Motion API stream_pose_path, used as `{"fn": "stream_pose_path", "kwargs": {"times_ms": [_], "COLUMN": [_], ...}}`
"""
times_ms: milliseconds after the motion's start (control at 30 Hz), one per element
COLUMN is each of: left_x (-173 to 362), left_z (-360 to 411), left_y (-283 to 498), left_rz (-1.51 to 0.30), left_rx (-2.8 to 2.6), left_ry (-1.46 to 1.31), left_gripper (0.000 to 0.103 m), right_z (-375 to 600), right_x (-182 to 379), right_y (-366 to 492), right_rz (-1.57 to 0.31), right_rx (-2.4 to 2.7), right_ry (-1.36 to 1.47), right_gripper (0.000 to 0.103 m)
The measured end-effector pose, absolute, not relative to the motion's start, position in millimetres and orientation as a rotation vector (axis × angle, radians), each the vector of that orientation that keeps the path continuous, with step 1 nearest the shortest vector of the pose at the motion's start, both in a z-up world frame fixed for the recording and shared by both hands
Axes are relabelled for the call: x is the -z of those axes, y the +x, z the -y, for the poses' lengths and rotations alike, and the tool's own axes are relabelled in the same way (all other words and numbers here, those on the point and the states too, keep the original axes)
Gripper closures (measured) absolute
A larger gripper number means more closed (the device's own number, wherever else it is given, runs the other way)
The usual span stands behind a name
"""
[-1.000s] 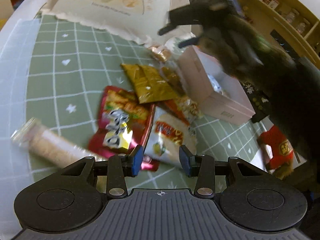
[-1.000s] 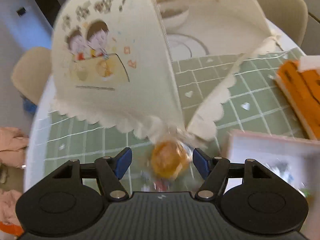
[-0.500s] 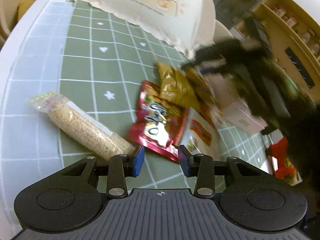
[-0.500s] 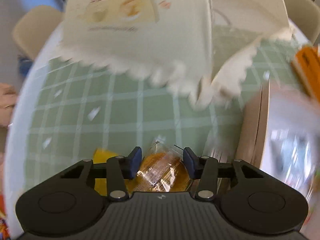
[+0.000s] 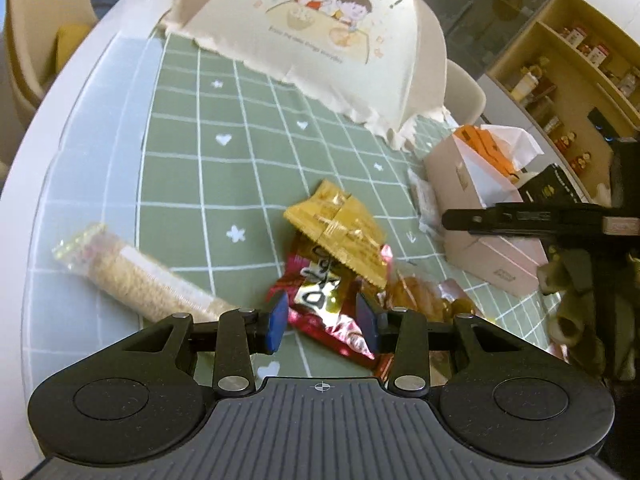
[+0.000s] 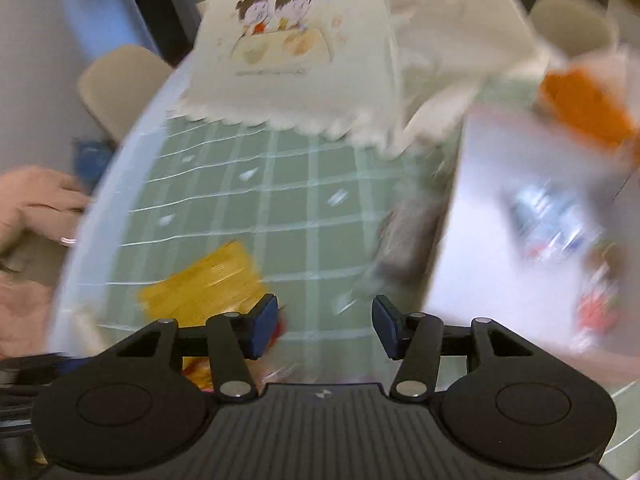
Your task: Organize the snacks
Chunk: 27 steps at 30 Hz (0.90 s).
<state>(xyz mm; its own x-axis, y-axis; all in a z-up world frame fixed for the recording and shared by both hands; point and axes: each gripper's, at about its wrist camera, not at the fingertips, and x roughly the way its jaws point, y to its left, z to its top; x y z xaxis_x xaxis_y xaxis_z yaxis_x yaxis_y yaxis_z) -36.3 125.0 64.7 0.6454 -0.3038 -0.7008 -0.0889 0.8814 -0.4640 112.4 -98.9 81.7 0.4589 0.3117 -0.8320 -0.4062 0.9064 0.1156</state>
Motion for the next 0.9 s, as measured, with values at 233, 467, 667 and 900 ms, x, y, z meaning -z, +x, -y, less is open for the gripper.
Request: {"fn": "stream_pose_path", "kwargs": {"times_ms": [233, 467, 667, 900], "left_x": [-75, -72, -69, -69], "left_z": [-117, -114, -114, -110], "left_y": [-41, -42, -39, -35], "left_rz": [-0.862, -0.882, -0.886, -0.887], "left_rx": [0.165, 0.186, 0.188, 0.165], "left_ry": [-0.457, -0.456, -0.462, -0.474], "left_gripper": [0.061, 0.061, 0.061, 0.061], "right_z": [60, 37, 27, 49], "right_x": [-65, -38, -27, -42], "right_y": [188, 266, 239, 153], "right_rz": [-1.069, -1.057, -1.081, -1.144], "right_rx": [-0.364, -0.172, -0.262, -0.482], "right_ry": [-0.288, -0.645, -0.744, -0.655], "right_gripper": [0.072, 0.095, 0.096, 0.096]}}
